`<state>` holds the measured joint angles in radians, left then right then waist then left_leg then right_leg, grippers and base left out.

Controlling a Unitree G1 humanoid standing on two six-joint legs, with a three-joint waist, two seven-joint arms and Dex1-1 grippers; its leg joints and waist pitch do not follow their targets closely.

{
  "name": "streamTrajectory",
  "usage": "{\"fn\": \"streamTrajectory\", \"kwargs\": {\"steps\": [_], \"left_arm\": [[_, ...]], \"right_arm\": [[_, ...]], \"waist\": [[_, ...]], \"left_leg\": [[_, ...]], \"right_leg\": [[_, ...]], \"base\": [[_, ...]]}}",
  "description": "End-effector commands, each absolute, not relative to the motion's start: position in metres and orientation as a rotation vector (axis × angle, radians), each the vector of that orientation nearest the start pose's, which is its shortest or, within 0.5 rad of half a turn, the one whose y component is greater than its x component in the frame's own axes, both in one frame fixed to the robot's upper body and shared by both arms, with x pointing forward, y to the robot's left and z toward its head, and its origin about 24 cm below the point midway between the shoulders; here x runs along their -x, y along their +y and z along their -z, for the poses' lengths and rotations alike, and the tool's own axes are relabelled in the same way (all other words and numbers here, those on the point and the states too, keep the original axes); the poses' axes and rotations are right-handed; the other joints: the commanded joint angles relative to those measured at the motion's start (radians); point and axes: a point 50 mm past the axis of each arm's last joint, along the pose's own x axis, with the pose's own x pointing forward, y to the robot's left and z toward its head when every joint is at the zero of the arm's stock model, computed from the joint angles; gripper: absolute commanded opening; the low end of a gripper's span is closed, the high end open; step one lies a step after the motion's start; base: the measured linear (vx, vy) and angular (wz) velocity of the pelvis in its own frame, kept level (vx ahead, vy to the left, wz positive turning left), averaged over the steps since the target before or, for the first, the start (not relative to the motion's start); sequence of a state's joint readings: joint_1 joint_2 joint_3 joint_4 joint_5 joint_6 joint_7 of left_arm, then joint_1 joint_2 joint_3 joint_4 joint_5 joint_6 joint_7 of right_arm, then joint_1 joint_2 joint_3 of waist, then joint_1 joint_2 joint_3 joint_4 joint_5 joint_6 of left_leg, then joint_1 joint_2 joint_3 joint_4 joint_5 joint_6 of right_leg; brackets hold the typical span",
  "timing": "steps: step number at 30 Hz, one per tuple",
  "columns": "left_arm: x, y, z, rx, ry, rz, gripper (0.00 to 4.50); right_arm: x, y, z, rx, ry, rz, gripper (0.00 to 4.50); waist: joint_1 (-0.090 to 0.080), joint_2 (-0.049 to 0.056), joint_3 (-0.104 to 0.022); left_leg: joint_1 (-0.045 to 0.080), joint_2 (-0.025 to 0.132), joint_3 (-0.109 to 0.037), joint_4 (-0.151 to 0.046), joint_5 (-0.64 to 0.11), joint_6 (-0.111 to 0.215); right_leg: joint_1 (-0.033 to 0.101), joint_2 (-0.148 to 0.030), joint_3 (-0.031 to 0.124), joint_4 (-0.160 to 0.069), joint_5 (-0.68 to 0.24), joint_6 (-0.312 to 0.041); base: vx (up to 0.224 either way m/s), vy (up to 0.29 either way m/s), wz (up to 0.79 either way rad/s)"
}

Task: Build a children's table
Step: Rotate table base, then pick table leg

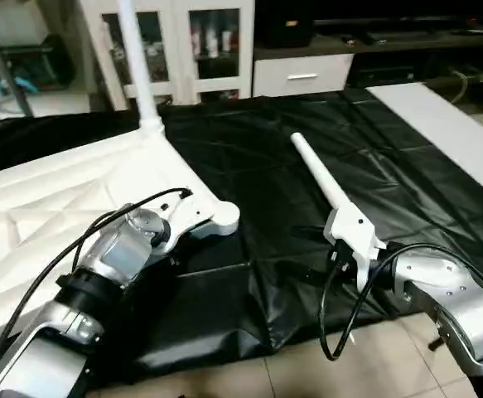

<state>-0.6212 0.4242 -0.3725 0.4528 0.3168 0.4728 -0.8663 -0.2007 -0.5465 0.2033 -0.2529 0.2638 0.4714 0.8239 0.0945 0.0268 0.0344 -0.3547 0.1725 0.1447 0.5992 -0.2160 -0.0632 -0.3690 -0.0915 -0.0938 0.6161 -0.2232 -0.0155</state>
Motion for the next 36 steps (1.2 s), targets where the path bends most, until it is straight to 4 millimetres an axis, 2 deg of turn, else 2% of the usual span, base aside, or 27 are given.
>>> {"fn": "streamTrajectory", "kwargs": {"steps": [1,5,8,9,10,11,12,13,14,15,16,17,18,19,20,21,23,24,25,26,27,28,29,32,33,34,36], "left_arm": [[-0.324,0.158,-0.041,-0.763,0.743,0.874,1.86],[-0.322,0.160,-0.056,-0.726,0.702,0.896,2.11],[-0.319,0.172,-0.083,-0.663,0.637,0.883,2.38],[-0.317,0.176,-0.091,-0.656,0.617,0.877,2.42],[-0.316,0.180,-0.098,-0.647,0.594,0.879,2.47],[-0.314,0.182,-0.105,-0.621,0.573,0.884,2.47],[-0.312,0.185,-0.114,-0.589,0.551,0.884,2.47],[-0.312,0.185,-0.114,-0.589,0.551,0.884,2.47],[-0.308,0.187,-0.131,-0.486,0.486,0.864,2.47],[-0.308,0.186,-0.141,-0.381,0.429,0.836,2.47],[-0.307,0.186,-0.143,-0.360,0.419,0.830,2.47],[-0.311,0.184,-0.146,-0.300,0.365,0.785,2.47],[-0.316,0.181,-0.148,-0.223,0.297,0.719,2.47],[-0.318,0.180,-0.148,-0.185,0.268,0.688,2.47],[-0.322,0.170,-0.144,-0.054,0.180,0.592,2.47],[-0.322,0.162,-0.137,0.021,0.154,0.541,2.47],[-0.317,0.151,-0.127,0.019,0.162,0.526,2.50],[-0.312,0.144,-0.124,-0.011,0.145,0.571,2.51],[-0.307,0.137,-0.123,-0.034,0.132,0.613,2.51],[-0.302,0.130,-0.122,-0.057,0.122,0.657,2.51],[-0.299,0.125,-0.122,-0.074,0.118,0.695,2.51],[-0.295,0.119,-0.121,-0.128,0.121,0.753,2.51],[-0.293,0.116,-0.120,-0.145,0.124,0.784,2.51],[-0.287,0.108,-0.117,-0.178,0.152,0.896,2.51],[-0.284,0.106,-0.114,-0.190,0.183,0.960,2.51],[-0.283,0.105,-0.114,-0.192,0.188,0.971,2.51],[-0.280,0.104,-0.113,-0.201,0.196,1.024,2.51]], "right_arm": [[-0.256,-0.149,-0.100,0.279,0.234,-1.018,3.22],[-0.258,-0.151,-0.108,0.225,0.197,-0.996,3.22],[-0.259,-0.155,-0.117,0.152,0.171,-0.962,3.22],[-0.259,-0.156,-0.118,0.136,0.168,-0.953,3.22],[-0.259,-0.156,-0.120,0.120,0.166,-0.945,3.22],[-0.260,-0.157,-0.120,0.110,0.166,-0.938,3.22],[-0.261,-0.157,-0.120,0.106,0.172,-0.923,3.22],[-0.261,-0.157,-0.120,0.106,0.172,-0.923,3.22],[-0.268,-0.163,-0.118,0.108,0.198,-0.818,3.22],[-0.276,-0.169,-0.115,0.110,0.215,-0.708,3.22],[-0.277,-0.169,-0.115,0.110,0.217,-0.688,3.22],[-0.281,-0.172,-0.113,0.107,0.222,-0.627,3.22],[-0.286,-0.176,-0.110,0.102,0.230,-0.545,3.22],[-0.288,-0.177,-0.108,0.101,0.235,-0.504,3.22],[-0.296,-0.184,-0.101,0.110,0.268,-0.383,3.22],[-0.300,-0.187,-0.097,0.116,0.298,-0.328,3.22],[-0.303,-0.190,-0.093,0.099,0.335,-0.313,3.40],[-0.305,-0.191,-0.094,0.070,0.343,-0.304,3.59],[-0.307,-0.193,-0.095,0.044,0.351,-0.290,3.61],[-0.310,-0.197,-0.097,0.037,0.365,-0.264,3.70],[-0.312,-0.200,-0.098,0.039,0.379,-0.245,3.83],[-0.315,-0.204,-0.098,0.049,0.398,-0.228,3.95],[-0.317,-0.207,-0.098,0.055,0.408,-0.211,3.95],[-0.325,-0.216,-0.094,0.062,0.458,-0.173,4.25],[-0.328,-0.218,-0.088,0.038,0.509,-0.199,4.42],[-0.329,-0.218,-0.087,0.033,0.519,-0.206,4.42],[-0.331,-0.218,-0.083,0.017,0.564,-0.246,4.47]], "waist": [[-0.001,-0.003,-0.051],[-0.006,-0.005,-0.049],[-0.006,-0.005,-0.048],[-0.008,-0.013,-0.051],[-0.009,-0.014,-0.049],[-0.011,-0.022,-0.050],[-0.009,-0.020,-0.049],[-0.009,-0.018,-0.048],[-0.011,-0.026,-0.047],[-0.012,-0.029,-0.046],[-0.011,-0.028,-0.043],[-0.007,-0.025,-0.043],[-0.009,-0.028,-0.042],[-0.008,-0.030,-0.042],[-0.006,-0.033,-0.042],[-0.007,-0.032,-0.043],[-0.002,-0.038,-0.043],[-0.001,-0.036,-0.045],[-0.001,-0.035,-0.046],[-0.006,-0.039,-0.047],[-0.006,-0.039,-0.048],[-0.006,-0.043,-0.047],[-0.004,-0.041,-0.047],[-0.005,-0.042,-0.039],[-0.007,-0.028,-0.041],[-0.008,-0.032,-0.042],[-0.007,-0.031,-0.043]], "left_leg": [[-0.002,0.060,-0.014,-0.075,-0.046,0.075],[0.000,0.062,-0.013,-0.079,-0.079,0.063],[0.002,0.063,-0.010,-0.080,-0.086,0.055],[-0.001,0.062,-0.009,-0.078,-0.048,0.061],[-0.001,0.062,-0.008,-0.077,-0.040,0.064],[-0.002,0.060,-0.006,-0.075,-0.021,0.070],[-0.002,0.059,-0.005,-0.073,-0.010,0.071],[-0.002,0.059,-0.004,-0.073,-0.002,0.075],[-0.001,0.059,-0.003,-0.073,0.005,0.074],[0.000,0.058,0.000,-0.073,0.023,0.059],[-0.001,0.056,0.001,-0.073,0.016,0.057],[0.004,0.056,0.003,-0.072,-0.002,0.049],[0.003,0.058,0.005,-0.072,-0.006,0.042],[0.003,0.056,0.007,-0.072,-0.020,0.035],[0.004,0.055,0.007,-0.073,-0.029,0.034],[0.001,0.057,0.008,-0.071,-0.034,0.026],[-0.002,0.056,0.008,-0.070,-0.044,0.033],[-0.010,0.052,0.007,-0.070,-0.025,0.047],[-0.009,0.052,0.005,-0.070,-0.018,0.054],[-0.013,0.054,0.002,-0.072,0.001,0.060],[-0.006,0.054,0.006,-0.067,0.012,0.061],[-0.007,0.052,0.009,-0.066,0.015,0.063],[-0.007,0.051,0.009,-0.067,0.014,0.064],[-0.005,0.053,0.014,-0.071,-0.031,0.043],[-0.001,0.050,0.014,-0.071,-0.055,0.021],[-0.001,0.049,0.014,-0.070,-0.062,0.017],[0.001,0.048,0.016,-0.069,-0.054,0.011]], "right_leg": [[0.042,-0.072,0.060,-0.059,0.050,-0.234],[0.044,-0.075,0.061,-0.061,0.019,-0.235],[0.042,-0.076,0.063,-0.061,-0.002,-0.235],[0.042,-0.072,0.062,-0.056,0.026,-0.236],[0.039,-0.071,0.062,-0.055,0.033,-0.238],[0.039,-0.069,0.061,-0.054,0.046,-0.243],[0.038,-0.071,0.061,-0.050,0.051,-0.251],[0.036,-0.069,0.060,-0.051,0.051,-0.253],[0.034,-0.067,0.060,-0.050,0.050,-0.254],[0.031,-0.067,0.059,-0.047,0.041,-0.270],[0.030,-0.067,0.059,-0.049,0.027,-0.272],[0.028,-0.067,0.061,-0.052,0.004,-0.267],[0.028,-0.067,0.063,-0.051,0.006,-0.270],[0.027,-0.066,0.062,-0.054,0.005,-0.273],[0.029,-0.068,0.062,-0.058,-0.005,-0.271],[0.032,-0.069,0.065,-0.057,0.005,-0.278],[0.036,-0.069,0.066,-0.062,-0.003,-0.264],[0.040,-0.064,0.067,-0.057,0.008,-0.224],[0.040,-0.063,0.067,-0.058,0.014,-0.214],[0.043,-0.061,0.066,-0.055,0.032,-0.204],[0.035,-0.059,0.067,-0.054,0.049,-0.208],[0.035,-0.058,0.067,-0.054,0.053,-0.210],[0.034,-0.057,0.067,-0.053,0.046,-0.212],[0.030,-0.059,0.070,-0.060,-0.034,-0.199],[0.027,-0.055,0.070,-0.061,-0.049,-0.199],[0.028,-0.055,0.069,-0.059,-0.047,-0.201],[0.027,-0.052,0.071,-0.055,-0.015,-0.214]], "base": [[0.000,0.000,0.00],[0.000,0.000,0.00],[0.000,0.000,0.00],[0.000,0.000,0.00],[0.000,0.000,0.00],[0.000,0.000,0.00],[0.000,0.000,0.00],[0.000,0.000,0.00],[0.000,0.000,0.00],[0.000,0.000,0.00],[0.000,0.000,0.00],[0.000,0.000,0.00],[0.000,0.000,0.00],[0.000,0.000,0.00],[0.000,0.000,0.00],[0.000,0.000,0.00],[0.000,0.000,0.00],[0.000,0.000,0.00],[0.000,0.000,0.00],[0.000,0.000,0.00],[0.000,0.000,0.00],[0.000,0.000,0.00],[0.000,0.000,0.00],[0.000,0.000,0.00],[0.000,0.000,0.00],[0.000,0.000,0.00],[0.000,0.000,0.00]]}}
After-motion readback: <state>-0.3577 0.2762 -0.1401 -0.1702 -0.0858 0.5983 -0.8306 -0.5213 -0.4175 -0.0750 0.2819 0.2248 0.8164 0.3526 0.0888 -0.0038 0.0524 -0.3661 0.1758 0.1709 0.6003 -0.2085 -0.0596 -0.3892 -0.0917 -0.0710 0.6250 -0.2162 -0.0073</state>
